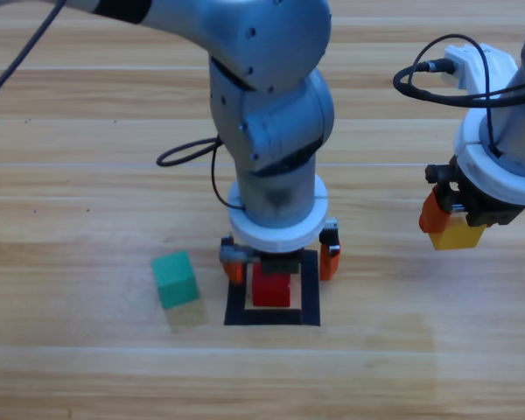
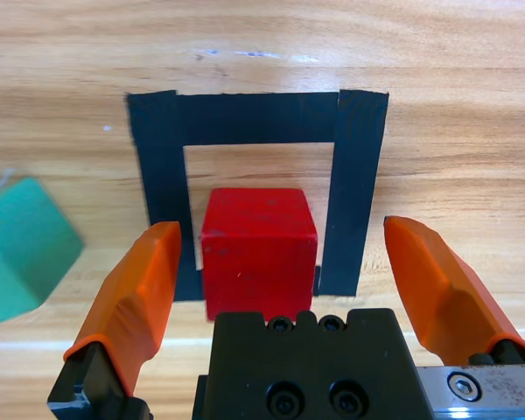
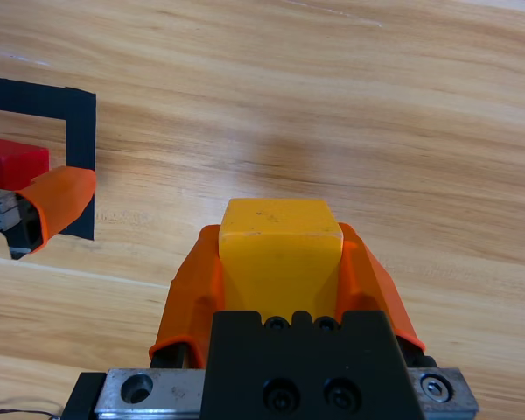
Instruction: Stack the blocks in the rectangular block: red at the bottom, yellow in the middle, green on top
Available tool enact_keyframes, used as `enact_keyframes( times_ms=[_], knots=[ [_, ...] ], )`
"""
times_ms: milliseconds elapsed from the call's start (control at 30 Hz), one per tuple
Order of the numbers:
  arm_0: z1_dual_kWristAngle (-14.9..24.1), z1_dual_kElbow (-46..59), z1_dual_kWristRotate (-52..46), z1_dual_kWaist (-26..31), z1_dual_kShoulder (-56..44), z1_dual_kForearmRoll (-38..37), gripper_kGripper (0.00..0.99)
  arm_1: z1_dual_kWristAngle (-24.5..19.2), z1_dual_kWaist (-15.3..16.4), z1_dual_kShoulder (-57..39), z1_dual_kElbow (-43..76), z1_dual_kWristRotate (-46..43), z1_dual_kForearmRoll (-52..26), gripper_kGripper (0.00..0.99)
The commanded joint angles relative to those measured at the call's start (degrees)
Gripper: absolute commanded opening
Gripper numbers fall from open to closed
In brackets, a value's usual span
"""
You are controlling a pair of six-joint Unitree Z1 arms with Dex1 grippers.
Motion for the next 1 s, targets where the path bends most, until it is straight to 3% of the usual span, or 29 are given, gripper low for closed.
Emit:
enact_keyframes(
  times_ms=[33, 200, 400, 633, 1000],
  knots=[
    [3.19, -10.73, -0.19, -1.42, -3.74, 10.24, 0.99, -0.78, 0.75, -1.02, -0.88, 1.64, 0.39, 0.0],
    [7.23, -21.54, -0.98, 0.69, -8.74, 22.11, 0.99, -1.14, 1.72, -1.19, -1.67, 2.87, 1.0, 0.0],
    [13.38, -7.83, -1.25, 4.91, -26.59, 23.78, 0.99, -1.22, 4.71, 1.89, -6.59, 5.94, 5.31, 0.0],
    [20.77, 3.16, 4.82, 5.7, -49.44, 23.6, 0.989, -0.08, 8.84, 10.76, -17.93, 9.55, 10.85, 0.0],
    [20.68, 20.56, 14.66, 5.7, -67.46, 17.98, 0.99, 0.18, 13.67, 21.4, -30.85, 13.68, 15.51, 0.0]
  ],
)
